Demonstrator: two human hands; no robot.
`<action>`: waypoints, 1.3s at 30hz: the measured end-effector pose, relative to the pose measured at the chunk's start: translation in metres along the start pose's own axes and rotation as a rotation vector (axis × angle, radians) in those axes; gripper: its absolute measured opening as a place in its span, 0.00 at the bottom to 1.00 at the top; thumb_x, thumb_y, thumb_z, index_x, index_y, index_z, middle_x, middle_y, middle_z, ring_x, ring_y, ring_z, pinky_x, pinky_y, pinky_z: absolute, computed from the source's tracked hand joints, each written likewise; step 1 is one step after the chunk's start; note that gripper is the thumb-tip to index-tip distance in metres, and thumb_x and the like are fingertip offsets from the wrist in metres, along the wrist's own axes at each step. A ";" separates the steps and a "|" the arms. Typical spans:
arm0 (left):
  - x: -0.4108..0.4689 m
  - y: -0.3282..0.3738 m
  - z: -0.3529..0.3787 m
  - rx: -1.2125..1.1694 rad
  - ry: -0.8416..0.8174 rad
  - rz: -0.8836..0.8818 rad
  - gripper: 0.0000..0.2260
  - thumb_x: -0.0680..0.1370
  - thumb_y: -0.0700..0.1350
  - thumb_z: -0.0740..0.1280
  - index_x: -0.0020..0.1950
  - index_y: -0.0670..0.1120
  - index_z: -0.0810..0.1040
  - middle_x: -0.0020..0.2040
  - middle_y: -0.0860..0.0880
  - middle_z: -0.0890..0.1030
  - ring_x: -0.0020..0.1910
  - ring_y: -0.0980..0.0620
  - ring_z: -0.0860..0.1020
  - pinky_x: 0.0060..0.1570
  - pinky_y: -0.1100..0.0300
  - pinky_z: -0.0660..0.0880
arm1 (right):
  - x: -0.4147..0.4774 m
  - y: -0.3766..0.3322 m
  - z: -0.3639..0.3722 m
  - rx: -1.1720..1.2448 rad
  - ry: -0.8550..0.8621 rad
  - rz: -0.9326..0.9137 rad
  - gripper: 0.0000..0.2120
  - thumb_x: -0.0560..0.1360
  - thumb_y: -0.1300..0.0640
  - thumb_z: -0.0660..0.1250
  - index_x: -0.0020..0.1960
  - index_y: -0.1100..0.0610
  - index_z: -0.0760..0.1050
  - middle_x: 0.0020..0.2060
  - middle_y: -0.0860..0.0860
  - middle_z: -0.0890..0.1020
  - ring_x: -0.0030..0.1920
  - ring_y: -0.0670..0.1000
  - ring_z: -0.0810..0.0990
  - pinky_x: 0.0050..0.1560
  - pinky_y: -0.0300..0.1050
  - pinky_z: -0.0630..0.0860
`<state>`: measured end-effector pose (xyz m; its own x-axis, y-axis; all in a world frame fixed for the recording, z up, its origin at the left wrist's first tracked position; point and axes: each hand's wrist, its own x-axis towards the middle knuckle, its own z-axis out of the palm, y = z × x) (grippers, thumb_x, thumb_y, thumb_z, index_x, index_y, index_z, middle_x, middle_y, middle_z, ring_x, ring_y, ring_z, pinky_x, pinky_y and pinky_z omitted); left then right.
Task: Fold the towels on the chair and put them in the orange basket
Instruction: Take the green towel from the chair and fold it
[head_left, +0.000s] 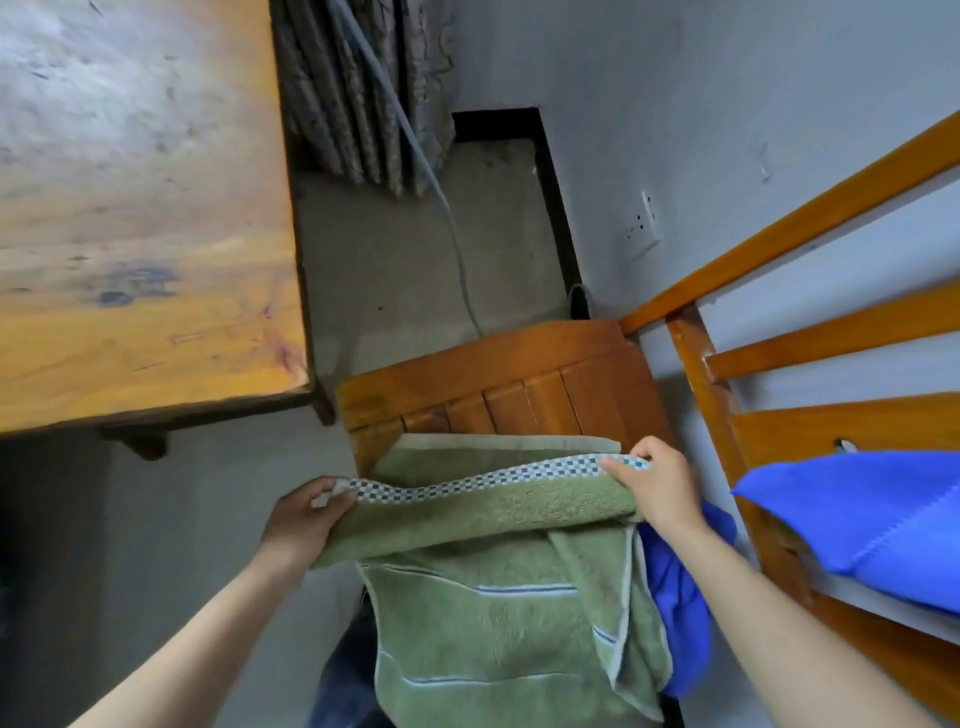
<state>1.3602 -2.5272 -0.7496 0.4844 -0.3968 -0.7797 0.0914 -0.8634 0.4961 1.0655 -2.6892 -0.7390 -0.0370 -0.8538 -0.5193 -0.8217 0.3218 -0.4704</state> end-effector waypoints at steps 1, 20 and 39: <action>-0.004 -0.002 -0.002 0.003 -0.021 -0.013 0.02 0.76 0.43 0.68 0.45 0.47 0.79 0.46 0.42 0.80 0.43 0.43 0.78 0.45 0.53 0.73 | 0.000 -0.001 0.001 -0.026 -0.008 -0.005 0.22 0.68 0.55 0.75 0.30 0.56 0.61 0.25 0.50 0.68 0.31 0.51 0.66 0.30 0.45 0.59; -0.022 -0.011 0.029 0.090 0.000 0.364 0.07 0.78 0.44 0.63 0.40 0.52 0.75 0.37 0.53 0.79 0.39 0.55 0.76 0.38 0.65 0.69 | 0.008 -0.007 0.024 -0.747 -0.141 -0.279 0.22 0.78 0.49 0.60 0.70 0.55 0.63 0.60 0.53 0.72 0.60 0.54 0.69 0.53 0.44 0.70; -0.068 0.006 0.044 0.006 -0.050 0.471 0.12 0.79 0.39 0.62 0.43 0.57 0.73 0.37 0.56 0.79 0.39 0.65 0.76 0.39 0.73 0.69 | -0.011 -0.001 0.023 -0.799 -0.113 -0.083 0.15 0.80 0.50 0.55 0.62 0.58 0.69 0.58 0.57 0.72 0.60 0.57 0.70 0.54 0.49 0.70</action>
<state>1.2890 -2.5189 -0.7104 0.4296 -0.7601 -0.4875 -0.1333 -0.5873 0.7983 1.0796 -2.6713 -0.7492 0.0643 -0.8019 -0.5940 -0.9788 -0.1667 0.1191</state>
